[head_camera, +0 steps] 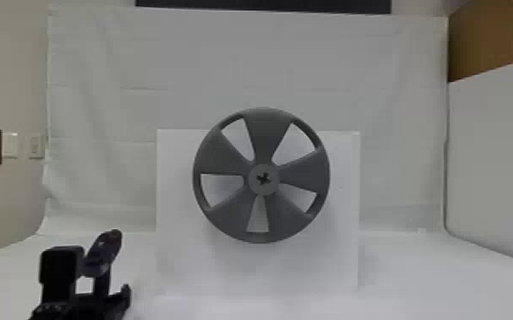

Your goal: Grasp the drill and bring into the middle of wheel

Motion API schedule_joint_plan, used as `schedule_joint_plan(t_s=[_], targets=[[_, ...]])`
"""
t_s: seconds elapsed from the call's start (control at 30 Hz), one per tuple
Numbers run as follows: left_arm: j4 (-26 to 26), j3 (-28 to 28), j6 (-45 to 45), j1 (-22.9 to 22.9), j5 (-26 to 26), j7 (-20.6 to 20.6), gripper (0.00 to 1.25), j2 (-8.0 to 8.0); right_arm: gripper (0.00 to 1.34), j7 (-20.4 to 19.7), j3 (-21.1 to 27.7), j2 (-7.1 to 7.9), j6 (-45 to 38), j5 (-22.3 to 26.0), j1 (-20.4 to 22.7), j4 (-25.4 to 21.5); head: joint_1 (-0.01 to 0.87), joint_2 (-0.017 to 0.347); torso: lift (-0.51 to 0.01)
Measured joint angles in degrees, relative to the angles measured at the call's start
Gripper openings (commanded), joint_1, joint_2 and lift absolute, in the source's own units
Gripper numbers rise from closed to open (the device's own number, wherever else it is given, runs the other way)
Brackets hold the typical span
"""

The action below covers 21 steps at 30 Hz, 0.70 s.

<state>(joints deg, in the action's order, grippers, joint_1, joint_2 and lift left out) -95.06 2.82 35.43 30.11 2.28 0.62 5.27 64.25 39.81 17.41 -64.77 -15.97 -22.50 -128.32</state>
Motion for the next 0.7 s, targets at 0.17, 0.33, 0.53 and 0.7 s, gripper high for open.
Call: schedule_joint_plan(t_s=[0.17, 0.33, 0.53, 0.7], targets=[[0.10, 0.01, -0.01, 0.04, 0.02, 0.00, 0.60, 0.00, 1.10, 0.00, -0.03, 0.00, 0.00, -0.01, 0.00, 0.01, 0.000, 0.000, -0.406], [0.29, 0.16, -0.01, 0.04, 0.26, 0.00, 0.52, -0.02, 1.10, 0.00, -0.16, 0.00, 0.00, -0.01, -0.06, 0.08, 0.000, 0.000, -0.406], [0.37, 0.27, -0.01, 0.08, 0.55, 0.15, 0.37, -0.08, 1.10, 0.00, -0.23, -0.01, 0.00, -0.01, -0.09, 0.13, 0.000, 0.000, -0.406], [0.47, 0.12, 0.05, 0.12, 0.64, 1.07, 0.30, -0.09, 1.10, 0.00, -0.34, -0.07, 0.00, -0.01, -0.09, 0.17, 0.000, 0.000, -0.406]])
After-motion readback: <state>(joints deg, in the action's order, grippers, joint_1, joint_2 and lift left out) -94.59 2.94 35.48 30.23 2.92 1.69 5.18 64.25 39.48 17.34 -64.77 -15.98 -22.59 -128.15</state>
